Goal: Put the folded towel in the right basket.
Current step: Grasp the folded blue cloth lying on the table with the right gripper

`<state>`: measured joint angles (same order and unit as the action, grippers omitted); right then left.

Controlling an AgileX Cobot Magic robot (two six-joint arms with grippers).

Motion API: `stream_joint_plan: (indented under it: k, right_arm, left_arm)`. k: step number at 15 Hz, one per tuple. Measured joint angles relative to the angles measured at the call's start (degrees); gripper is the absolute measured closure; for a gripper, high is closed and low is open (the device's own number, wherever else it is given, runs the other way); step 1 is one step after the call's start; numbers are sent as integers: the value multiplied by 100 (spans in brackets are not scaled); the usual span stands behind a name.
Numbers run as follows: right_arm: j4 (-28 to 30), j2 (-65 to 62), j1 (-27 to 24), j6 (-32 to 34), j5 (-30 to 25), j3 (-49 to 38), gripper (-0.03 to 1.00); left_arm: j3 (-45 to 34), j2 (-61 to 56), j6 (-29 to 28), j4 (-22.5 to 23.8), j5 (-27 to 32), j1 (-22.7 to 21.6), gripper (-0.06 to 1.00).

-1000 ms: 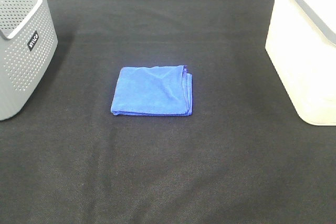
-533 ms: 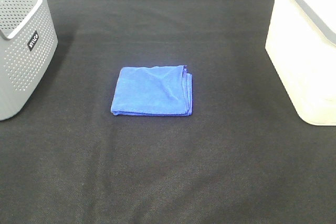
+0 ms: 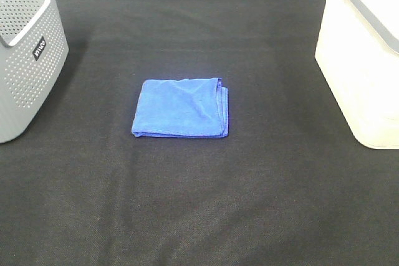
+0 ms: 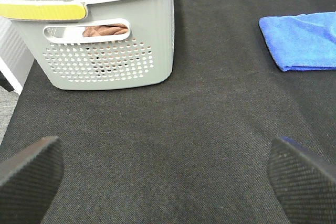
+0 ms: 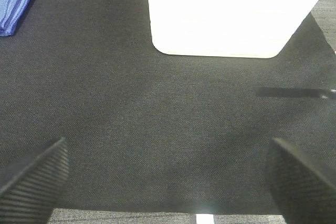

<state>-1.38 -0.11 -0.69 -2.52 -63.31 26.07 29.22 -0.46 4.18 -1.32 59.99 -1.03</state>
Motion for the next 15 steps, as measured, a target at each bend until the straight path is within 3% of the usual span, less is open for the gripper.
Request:
stream_joint_plan:
  k: [15]
  right_arm:
    - [0, 0, 0, 0, 0, 0, -1]
  left_arm:
    - [0, 0, 0, 0, 0, 0, -5]
